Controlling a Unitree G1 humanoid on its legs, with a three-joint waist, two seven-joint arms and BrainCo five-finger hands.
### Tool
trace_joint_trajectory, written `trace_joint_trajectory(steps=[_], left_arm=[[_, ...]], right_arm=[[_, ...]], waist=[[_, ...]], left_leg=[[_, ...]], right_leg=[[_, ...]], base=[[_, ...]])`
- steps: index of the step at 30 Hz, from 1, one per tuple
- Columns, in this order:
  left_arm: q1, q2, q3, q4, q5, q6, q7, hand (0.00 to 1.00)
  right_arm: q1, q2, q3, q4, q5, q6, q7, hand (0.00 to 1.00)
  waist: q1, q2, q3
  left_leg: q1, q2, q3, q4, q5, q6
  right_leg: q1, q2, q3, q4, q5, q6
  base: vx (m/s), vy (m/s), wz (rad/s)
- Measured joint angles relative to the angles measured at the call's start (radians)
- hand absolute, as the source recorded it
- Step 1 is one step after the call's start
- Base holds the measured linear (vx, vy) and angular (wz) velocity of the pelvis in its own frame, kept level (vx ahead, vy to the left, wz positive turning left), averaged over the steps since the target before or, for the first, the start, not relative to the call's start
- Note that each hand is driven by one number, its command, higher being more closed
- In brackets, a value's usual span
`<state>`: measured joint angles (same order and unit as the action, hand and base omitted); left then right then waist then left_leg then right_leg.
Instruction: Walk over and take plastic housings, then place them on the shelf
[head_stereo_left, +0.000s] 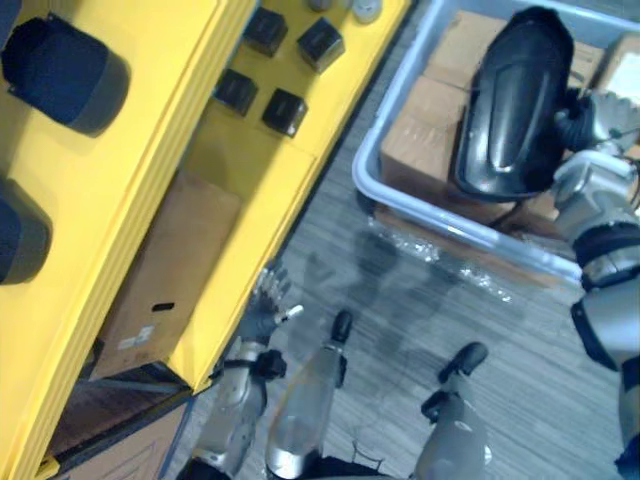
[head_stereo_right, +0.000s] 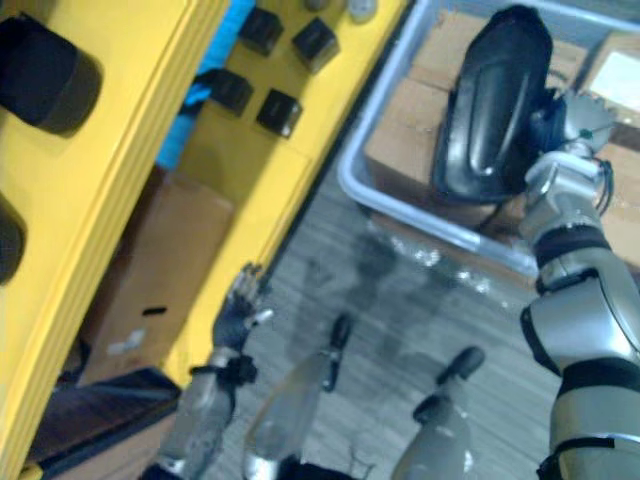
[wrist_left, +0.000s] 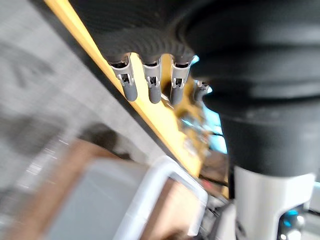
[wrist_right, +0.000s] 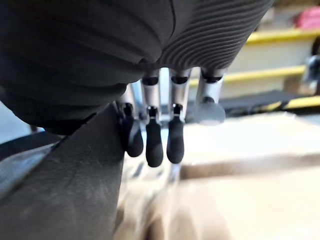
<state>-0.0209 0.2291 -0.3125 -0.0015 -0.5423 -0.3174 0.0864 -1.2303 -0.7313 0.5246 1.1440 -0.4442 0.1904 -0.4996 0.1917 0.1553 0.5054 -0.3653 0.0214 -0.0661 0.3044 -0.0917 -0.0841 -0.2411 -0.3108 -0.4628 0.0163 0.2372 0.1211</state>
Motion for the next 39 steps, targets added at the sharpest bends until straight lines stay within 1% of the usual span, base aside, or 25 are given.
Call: trace_joint_trajectory(steps=[2, 3, 4, 5, 6, 8, 9, 11, 13, 14, 16, 17, 20, 22, 23, 24, 25, 26, 29, 31, 33, 35, 39], left_arm=[[-0.026, 0.010, 0.020, -0.027, -0.003, 0.031, 0.000, 0.00], [-0.060, 0.012, 0.032, -0.029, -0.011, 0.070, 0.001, 0.00], [-0.072, 0.017, 0.032, -0.030, -0.011, 0.085, 0.001, 0.00], [-0.102, 0.029, 0.030, -0.033, -0.011, 0.117, 0.002, 0.00], [-0.120, 0.035, 0.027, -0.032, -0.011, 0.134, 0.005, 0.00], [-0.187, 0.048, 0.027, -0.025, -0.005, 0.193, 0.020, 0.00], [-0.207, 0.048, 0.027, -0.020, -0.003, 0.203, 0.024, 0.00], [-0.288, 0.050, 0.027, 0.021, 0.002, 0.259, 0.048, 0.00], [-0.351, 0.056, 0.027, 0.075, 0.003, 0.287, 0.064, 0.00], [-0.396, 0.072, 0.027, 0.113, 0.002, 0.311, 0.073, 0.00], [-0.460, 0.087, 0.028, 0.169, 0.001, 0.332, 0.087, 0.00], [-0.512, 0.087, 0.030, 0.212, 0.002, 0.346, 0.102, 0.00], [-0.636, 0.087, 0.036, 0.277, -0.010, 0.349, 0.110, 0.00], [-0.676, 0.086, 0.036, 0.277, -0.011, 0.349, 0.109, 0.00], [-0.701, 0.086, 0.037, 0.277, -0.018, 0.349, 0.109, 0.00], [-0.707, 0.086, 0.037, 0.277, -0.034, 0.349, 0.108, 0.00], [-0.711, 0.086, 0.038, 0.277, -0.051, 0.349, 0.107, 0.00], [-0.711, 0.086, 0.039, 0.279, -0.059, 0.350, 0.105, 0.00], [-0.708, 0.085, 0.039, 0.306, -0.185, 0.366, 0.076, 0.00], [-0.696, 0.085, 0.037, 0.307, -0.239, 0.371, 0.049, 0.00], [-0.679, 0.083, 0.036, 0.308, -0.289, 0.371, 0.016, 0.00], [-0.659, 0.079, 0.034, 0.308, -0.356, 0.371, -0.023, 0.00], [-0.642, 0.078, 0.032, 0.308, -0.398, 0.361, -0.052, 0.00]], right_arm=[[0.001, 0.021, -0.030, -0.041, 0.000, -0.008, -0.028, 1.00], [0.014, 0.043, -0.054, -0.086, 0.002, -0.017, -0.051, 1.00], [0.020, 0.052, -0.064, -0.103, 0.002, -0.018, -0.053, 1.00], [0.035, 0.069, -0.084, -0.137, 0.001, -0.021, -0.067, 1.00], [0.048, 0.077, -0.097, -0.155, 0.001, -0.021, -0.075, 1.00], [0.081, 0.108, -0.124, -0.201, -0.004, -0.031, -0.091, 1.00], [0.084, 0.115, -0.130, -0.212, -0.004, -0.032, -0.091, 1.00], [0.094, 0.145, -0.149, -0.251, -0.012, -0.039, -0.095, 1.00], [0.119, 0.162, -0.150, -0.307, -0.023, -0.044, -0.097, 1.00], [0.135, 0.174, -0.150, -0.341, -0.042, -0.064, -0.103, 1.00], [0.154, 0.189, -0.151, -0.391, -0.062, -0.086, -0.114, 1.00], [0.169, 0.195, -0.152, -0.428, -0.081, -0.109, -0.115, 1.00], [0.190, 0.213, -0.152, -0.517, -0.126, -0.169, -0.117, 1.00], [0.207, 0.223, -0.152, -0.551, -0.151, -0.192, -0.118, 1.00], [0.229, 0.237, -0.150, -0.572, -0.183, -0.216, -0.122, 1.00], [0.241, 0.240, -0.149, -0.583, -0.197, -0.221, -0.122, 1.00], [0.261, 0.248, -0.147, -0.592, -0.217, -0.235, -0.123, 1.00], [0.270, 0.253, -0.147, -0.596, -0.226, -0.239, -0.123, 1.00], [0.310, 0.265, -0.144, -0.623, -0.278, -0.249, -0.123, 1.00], [0.331, 0.266, -0.135, -0.631, -0.289, -0.256, -0.122, 1.00], [0.350, 0.267, -0.116, -0.631, -0.309, -0.258, -0.112, 1.00], [0.387, 0.268, -0.087, -0.633, -0.320, -0.265, -0.105, 1.00], [0.407, 0.269, -0.059, -0.633, -0.323, -0.274, -0.096, 1.00]], waist=[[-0.021, -0.019, 0.000], [-0.032, -0.039, -0.009], [-0.036, -0.047, -0.013], [-0.042, -0.059, -0.019], [-0.043, -0.067, -0.023], [-0.046, -0.092, -0.037], [-0.047, -0.097, -0.040], [-0.070, -0.110, -0.046], [-0.082, -0.124, -0.056], [-0.090, -0.137, -0.063], [-0.102, -0.149, -0.070], [-0.111, -0.158, -0.075], [-0.149, -0.165, -0.079], [-0.153, -0.167, -0.081], [-0.153, -0.171, -0.085], [-0.156, -0.171, -0.090], [-0.161, -0.175, -0.099], [-0.163, -0.176, -0.102], [-0.163, -0.189, -0.114], [-0.169, -0.199, -0.127], [-0.175, -0.201, -0.132], [-0.178, -0.201, -0.166], [-0.177, -0.200, -0.194]], left_leg=[[0.014, 0.006, 0.008, -0.002, -0.001, -0.001], [0.030, 0.019, 0.025, -0.004, -0.004, -0.006], [0.035, 0.022, 0.028, -0.006, -0.004, -0.007], [0.047, 0.031, 0.040, -0.013, -0.003, -0.010], [0.053, 0.036, 0.047, -0.018, -0.002, -0.013], [0.070, 0.056, 0.066, -0.024, -0.003, -0.022], [0.072, 0.060, 0.070, -0.025, -0.002, -0.026], [0.086, 0.072, 0.076, -0.046, 0.007, -0.041], [0.098, 0.083, 0.085, -0.060, 0.012, -0.047], [0.107, 0.091, 0.099, -0.071, 0.014, -0.051], [0.114, 0.096, 0.111, -0.078, 0.016, -0.053], [0.124, 0.099, 0.125, -0.087, 0.018, -0.056], [0.135, 0.101, 0.135, -0.089, 0.017, -0.056], [0.144, 0.103, 0.151, -0.091, 0.017, -0.056], [0.156, 0.106, 0.164, -0.097, 0.017, -0.056], [0.156, 0.107, 0.164, -0.098, 0.017, -0.056], [0.158, 0.108, 0.164, -0.098, 0.017, -0.057], [0.160, 0.109, 0.165, -0.098, 0.016, -0.058], [0.174, 0.109, 0.181, -0.098, 0.014, -0.058], [0.177, 0.110, 0.182, -0.096, 0.014, -0.058], [0.197, 0.110, 0.182, -0.095, 0.010, -0.060], [0.201, 0.111, 0.184, -0.090, 0.002, -0.059], [0.206, 0.112, 0.186, -0.087, -0.001, -0.060]], right_leg=[[0.012, 0.007, 0.003, -0.013, 0.002, -0.002], [0.020, 0.021, 0.020, -0.026, 0.007, -0.008], [0.021, 0.024, 0.025, -0.028, 0.007, -0.009], [0.026, 0.033, 0.029, -0.032, 0.007, -0.011], [0.027, 0.037, 0.034, -0.036, 0.007, -0.016], [0.033, 0.059, 0.053, -0.054, 0.010, -0.031], [0.033, 0.064, 0.055, -0.058, 0.012, -0.034], [0.033, 0.078, 0.062, -0.063, 0.017, -0.038], [0.032, 0.090, 0.077, -0.067, 0.019, -0.042], [0.031, 0.097, 0.084, -0.076, 0.024, -0.047], [0.031, 0.105, 0.096, -0.089, 0.032, -0.049], [0.030, 0.109, 0.110, -0.095, 0.036, -0.049], [0.031, 0.111, 0.121, -0.095, 0.038, -0.050], [0.031, 0.113, 0.136, -0.095, 0.041, -0.052], [0.032, 0.116, 0.145, -0.095, 0.042, -0.053], [0.032, 0.117, 0.146, -0.095, 0.042, -0.053], [0.032, 0.119, 0.149, -0.095, 0.042, -0.053], [0.033, 0.120, 0.151, -0.095, 0.042, -0.053], [0.035, 0.120, 0.165, -0.095, 0.043, -0.055], [0.037, 0.121, 0.166, -0.095, 0.044, -0.056], [0.058, 0.121, 0.166, -0.095, 0.043, -0.056], [0.063, 0.121, 0.167, -0.096, 0.040, -0.056], [0.067, 0.121, 0.167, -0.096, 0.022, -0.060]], base=[[-0.03, -0.046, -0.26], [-0.03, -0.046, -0.30], [-0.03, -0.055, -0.33], [-0.03, -0.045, -0.22], [-0.03, -0.065, -0.29], [-0.03, -0.071, -0.32], [-0.03, -0.069, -0.23], [-0.02, -0.065, -0.15], [0.00, -0.057, -0.20], [0.02, -0.050, -0.27], [0.02, -0.035, -0.26], [0.02, -0.020, -0.20], [0.01, -0.005, -0.14], [0.00, -0.002, -0.20], [0.00, -0.009, -0.22], [0.00, -0.014, -0.15], [0.00, 0.000, 0.00], [-0.02, -0.007, -0.10], [-0.03, -0.002, -0.12], [-0.01, -0.002, -0.03], [0.00, 0.004, -0.02], [0.00, 0.013, -0.04], [0.00, 0.000, 0.00]])
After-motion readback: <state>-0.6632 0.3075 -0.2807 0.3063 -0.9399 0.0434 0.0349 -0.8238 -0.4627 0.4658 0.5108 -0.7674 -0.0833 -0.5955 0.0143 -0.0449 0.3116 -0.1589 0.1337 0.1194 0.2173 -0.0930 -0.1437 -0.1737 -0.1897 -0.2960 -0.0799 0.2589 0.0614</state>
